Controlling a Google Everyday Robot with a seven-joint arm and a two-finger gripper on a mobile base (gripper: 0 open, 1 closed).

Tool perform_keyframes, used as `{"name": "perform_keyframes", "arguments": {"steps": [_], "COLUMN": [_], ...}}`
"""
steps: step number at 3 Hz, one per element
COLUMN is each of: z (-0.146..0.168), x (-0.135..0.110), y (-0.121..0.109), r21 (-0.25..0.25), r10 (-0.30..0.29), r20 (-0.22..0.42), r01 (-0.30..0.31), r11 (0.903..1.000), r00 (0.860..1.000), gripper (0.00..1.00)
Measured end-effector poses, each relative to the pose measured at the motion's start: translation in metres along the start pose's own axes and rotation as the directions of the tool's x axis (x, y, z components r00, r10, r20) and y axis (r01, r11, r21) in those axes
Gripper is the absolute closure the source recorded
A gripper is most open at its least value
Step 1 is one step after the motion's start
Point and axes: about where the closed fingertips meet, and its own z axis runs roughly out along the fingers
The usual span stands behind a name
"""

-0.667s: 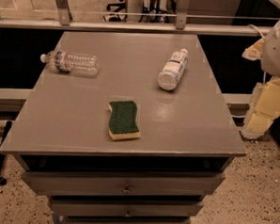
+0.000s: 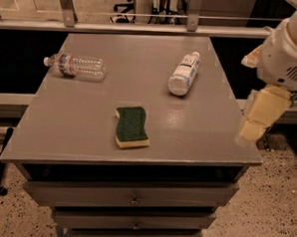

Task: Pick sponge

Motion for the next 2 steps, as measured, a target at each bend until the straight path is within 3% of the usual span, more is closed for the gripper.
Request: {"name": "perform_keyframes", "arguments": {"steps": [1, 2], "z": [0.037, 0.085], "x": [-0.042, -0.092], "y": [0.006, 0.014], "r21": [-0.039, -0.086], "r10": [0.048, 0.161], "r20": [0.065, 0.094], "r01": [-0.046, -0.153], "r11": [0.9982, 0.9845], "r00": [0.997, 0.983], "gripper": [0.00, 0.00]}}
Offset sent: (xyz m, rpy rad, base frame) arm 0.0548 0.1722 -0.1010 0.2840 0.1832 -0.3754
